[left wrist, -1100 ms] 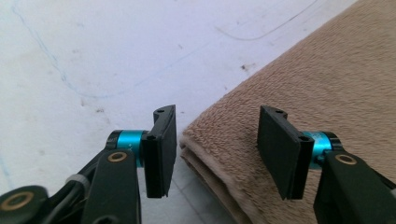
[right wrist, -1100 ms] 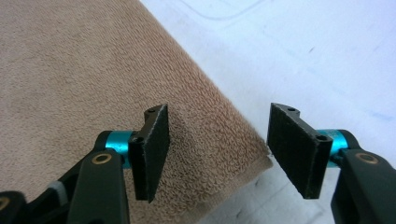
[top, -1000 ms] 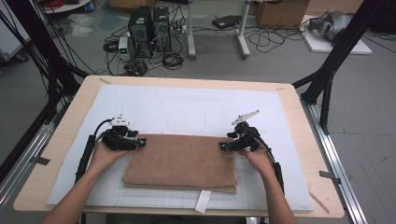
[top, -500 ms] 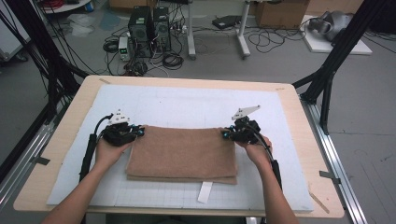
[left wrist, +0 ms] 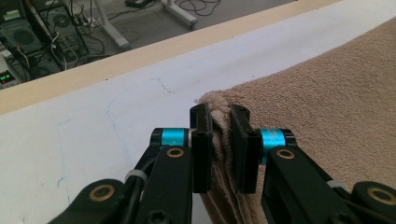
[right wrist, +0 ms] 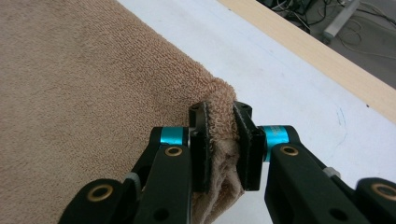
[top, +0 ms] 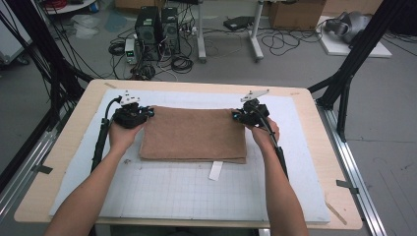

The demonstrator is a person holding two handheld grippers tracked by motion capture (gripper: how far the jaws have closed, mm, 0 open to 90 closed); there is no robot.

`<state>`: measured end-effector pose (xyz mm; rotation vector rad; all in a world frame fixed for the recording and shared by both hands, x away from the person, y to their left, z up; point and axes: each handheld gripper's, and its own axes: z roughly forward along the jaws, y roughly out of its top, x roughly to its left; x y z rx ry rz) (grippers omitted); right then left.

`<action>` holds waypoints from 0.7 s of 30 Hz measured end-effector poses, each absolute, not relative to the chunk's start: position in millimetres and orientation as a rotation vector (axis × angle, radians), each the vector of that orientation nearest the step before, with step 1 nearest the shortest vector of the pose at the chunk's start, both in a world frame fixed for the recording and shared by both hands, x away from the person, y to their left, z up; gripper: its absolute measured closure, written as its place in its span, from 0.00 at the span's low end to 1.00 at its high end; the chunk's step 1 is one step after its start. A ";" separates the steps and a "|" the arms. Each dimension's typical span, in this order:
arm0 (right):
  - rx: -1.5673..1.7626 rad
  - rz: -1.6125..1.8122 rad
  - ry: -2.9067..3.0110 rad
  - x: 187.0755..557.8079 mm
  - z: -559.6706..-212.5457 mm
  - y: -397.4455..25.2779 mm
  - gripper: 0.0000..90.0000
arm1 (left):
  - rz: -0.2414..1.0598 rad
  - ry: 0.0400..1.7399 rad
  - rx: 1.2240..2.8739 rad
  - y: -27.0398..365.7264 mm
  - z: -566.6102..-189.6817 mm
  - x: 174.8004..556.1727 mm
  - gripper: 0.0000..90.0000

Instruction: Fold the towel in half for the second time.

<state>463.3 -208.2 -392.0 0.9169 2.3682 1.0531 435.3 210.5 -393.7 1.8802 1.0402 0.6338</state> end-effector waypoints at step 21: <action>0.902 1.133 2.492 399.5 -391.1 -201.4 0.56 | 0.520 0.976 1.955 230.2 -410.7 372.8 0.61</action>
